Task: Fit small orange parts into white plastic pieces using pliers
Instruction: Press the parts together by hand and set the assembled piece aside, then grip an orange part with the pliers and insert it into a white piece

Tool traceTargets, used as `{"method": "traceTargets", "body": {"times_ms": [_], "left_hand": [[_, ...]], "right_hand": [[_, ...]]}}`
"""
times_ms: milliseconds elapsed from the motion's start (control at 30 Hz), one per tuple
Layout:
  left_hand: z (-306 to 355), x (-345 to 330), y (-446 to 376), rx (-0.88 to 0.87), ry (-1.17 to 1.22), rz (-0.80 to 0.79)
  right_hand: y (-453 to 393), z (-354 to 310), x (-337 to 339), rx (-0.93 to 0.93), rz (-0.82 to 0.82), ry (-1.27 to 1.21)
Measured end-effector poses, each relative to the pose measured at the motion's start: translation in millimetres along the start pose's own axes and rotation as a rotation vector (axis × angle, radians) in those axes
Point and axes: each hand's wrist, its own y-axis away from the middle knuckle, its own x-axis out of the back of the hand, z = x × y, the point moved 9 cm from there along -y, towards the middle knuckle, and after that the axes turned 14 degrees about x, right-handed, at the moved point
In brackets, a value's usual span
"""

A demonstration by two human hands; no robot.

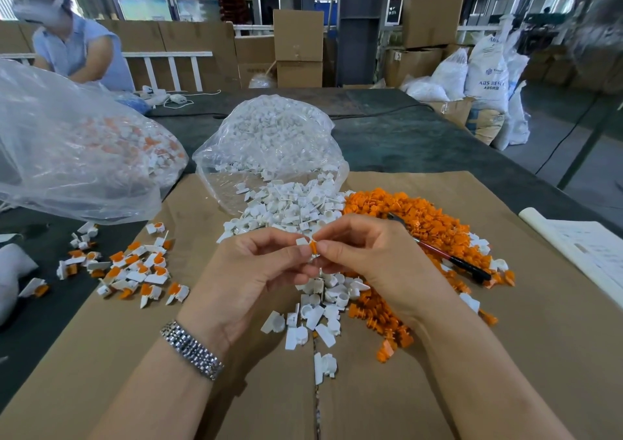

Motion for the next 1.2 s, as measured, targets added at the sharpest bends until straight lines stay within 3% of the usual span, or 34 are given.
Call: {"method": "traceTargets", "body": {"times_ms": [433,500,567,633,667,767,967,1200], "left_hand": [[-3,-4,-1,0.023,0.063,-0.024],[-3,-1,-3,0.027,0.098,-0.014],[-3,1,-4,0.035,0.13,-0.015],[-2,4,-4,0.032,0.139,-0.011],[-2,6,-5,0.028,0.132,-0.005],[-1,10,-6,0.018,0.098,0.012],[-2,15,-9,0.019,0.098,0.021],[-2,18,-11,0.025,0.138,0.023]], "right_hand": [[-1,2,4,-0.004,0.02,0.03],[-2,-2,22,0.034,0.119,0.28],[1,-13,48,0.039,0.232,0.811],[7,-11,67,-0.144,0.22,1.243],[11,-2,76,-0.294,0.174,1.324],[21,21,90,-0.557,0.045,1.299],[16,20,87,-0.548,0.041,1.322],[11,11,93,-0.434,0.172,1.142]]}}
